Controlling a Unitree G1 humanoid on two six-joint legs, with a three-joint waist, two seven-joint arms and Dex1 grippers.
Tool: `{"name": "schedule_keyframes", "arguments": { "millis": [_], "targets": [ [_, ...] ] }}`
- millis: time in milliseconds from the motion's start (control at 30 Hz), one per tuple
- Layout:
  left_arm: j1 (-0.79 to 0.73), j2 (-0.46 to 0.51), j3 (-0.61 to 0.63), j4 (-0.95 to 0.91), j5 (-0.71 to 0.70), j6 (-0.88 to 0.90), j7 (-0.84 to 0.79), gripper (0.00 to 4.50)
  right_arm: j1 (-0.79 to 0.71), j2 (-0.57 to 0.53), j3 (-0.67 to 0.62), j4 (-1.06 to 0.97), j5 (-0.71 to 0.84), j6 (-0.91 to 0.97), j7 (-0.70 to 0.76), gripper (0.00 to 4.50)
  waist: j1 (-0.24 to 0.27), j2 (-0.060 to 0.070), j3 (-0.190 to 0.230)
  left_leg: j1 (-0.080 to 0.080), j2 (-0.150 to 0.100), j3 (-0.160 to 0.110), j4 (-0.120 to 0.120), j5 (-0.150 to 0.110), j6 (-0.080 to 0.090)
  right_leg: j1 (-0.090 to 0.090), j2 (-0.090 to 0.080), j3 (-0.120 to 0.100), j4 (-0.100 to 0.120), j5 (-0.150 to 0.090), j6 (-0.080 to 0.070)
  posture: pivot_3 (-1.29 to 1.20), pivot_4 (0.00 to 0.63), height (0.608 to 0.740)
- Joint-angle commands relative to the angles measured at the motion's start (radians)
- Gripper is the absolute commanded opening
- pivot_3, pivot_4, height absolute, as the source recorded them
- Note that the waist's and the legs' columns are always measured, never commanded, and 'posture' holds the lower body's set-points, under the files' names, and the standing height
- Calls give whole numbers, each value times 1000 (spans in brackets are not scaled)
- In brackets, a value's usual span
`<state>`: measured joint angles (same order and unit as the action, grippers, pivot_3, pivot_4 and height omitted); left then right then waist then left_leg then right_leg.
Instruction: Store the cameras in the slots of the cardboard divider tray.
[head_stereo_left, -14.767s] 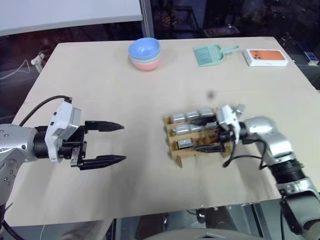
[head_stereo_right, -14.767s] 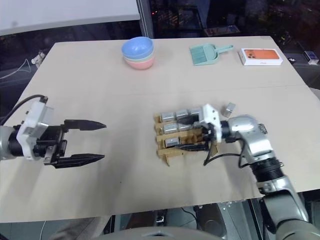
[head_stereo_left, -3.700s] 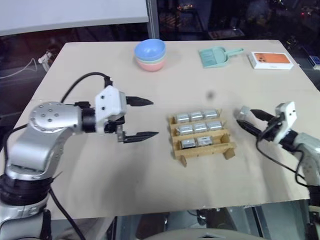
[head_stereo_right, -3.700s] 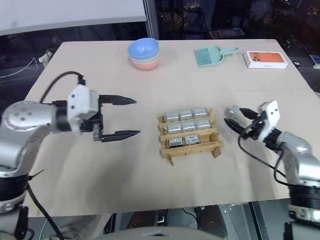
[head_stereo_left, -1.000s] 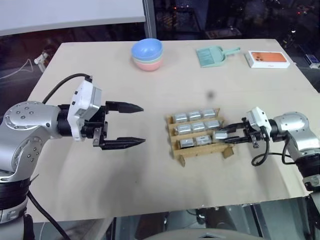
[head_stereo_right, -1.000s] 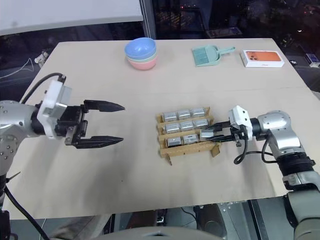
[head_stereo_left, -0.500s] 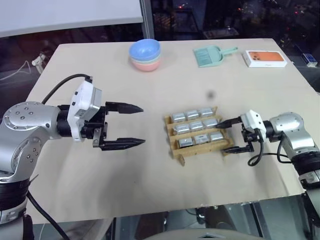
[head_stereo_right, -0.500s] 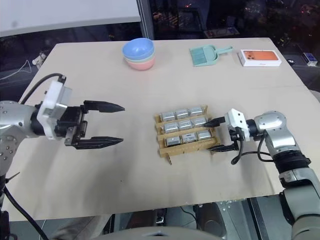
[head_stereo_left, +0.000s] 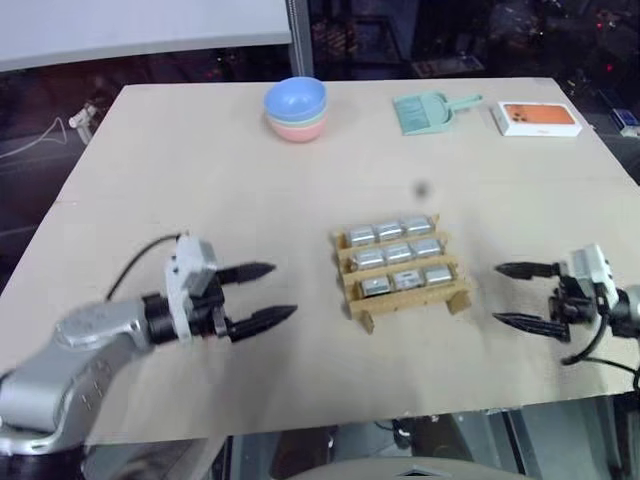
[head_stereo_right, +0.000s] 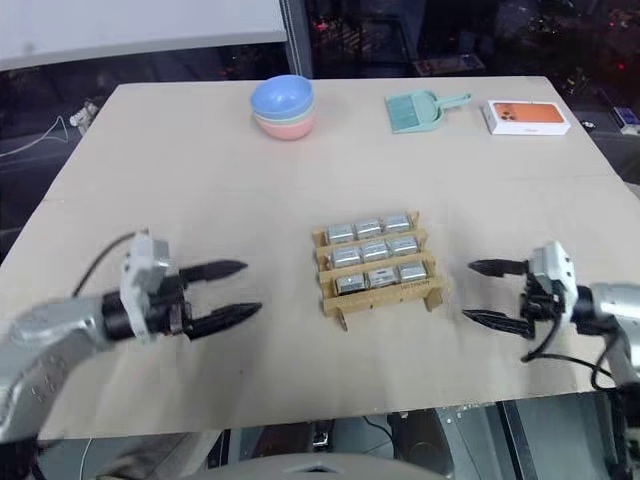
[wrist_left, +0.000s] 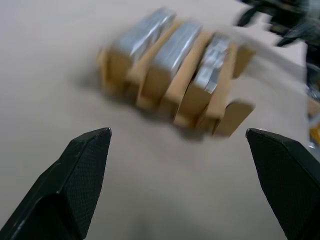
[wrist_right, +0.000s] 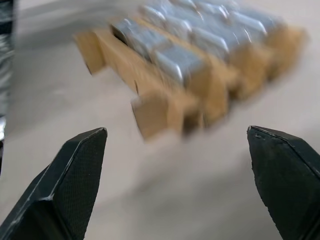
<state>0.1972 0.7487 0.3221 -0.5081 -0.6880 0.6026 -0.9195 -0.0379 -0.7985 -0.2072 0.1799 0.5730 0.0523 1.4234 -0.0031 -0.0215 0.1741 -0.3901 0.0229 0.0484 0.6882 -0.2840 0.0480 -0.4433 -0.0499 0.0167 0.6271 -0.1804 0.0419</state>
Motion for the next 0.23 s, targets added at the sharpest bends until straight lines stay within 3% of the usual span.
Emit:
{"name": "schedule_keyframes", "arguments": {
  "millis": [33,100,233],
  "targets": [
    [84,-48,-31,-1,127,-140,41,4500,31,-11,-57,-11,19,35,-27,4457,-4,0,0,6,0,1,0,0,0,5,0,1,0,-1,2,0,150,740],
    [110,-61,-43,16,153,-161,48,4500,37,-19,-58,-6,12,49,-24,4457,-7,0,0,13,1,0,0,0,0,12,0,0,0,-3,3,0,150,740],
    [101,-76,-59,37,189,-212,54,4500,-9,-12,-58,37,-7,35,-27,4457,-7,0,0,13,2,0,0,0,0,12,0,0,0,-3,3,0,150,740]
  ]
}}
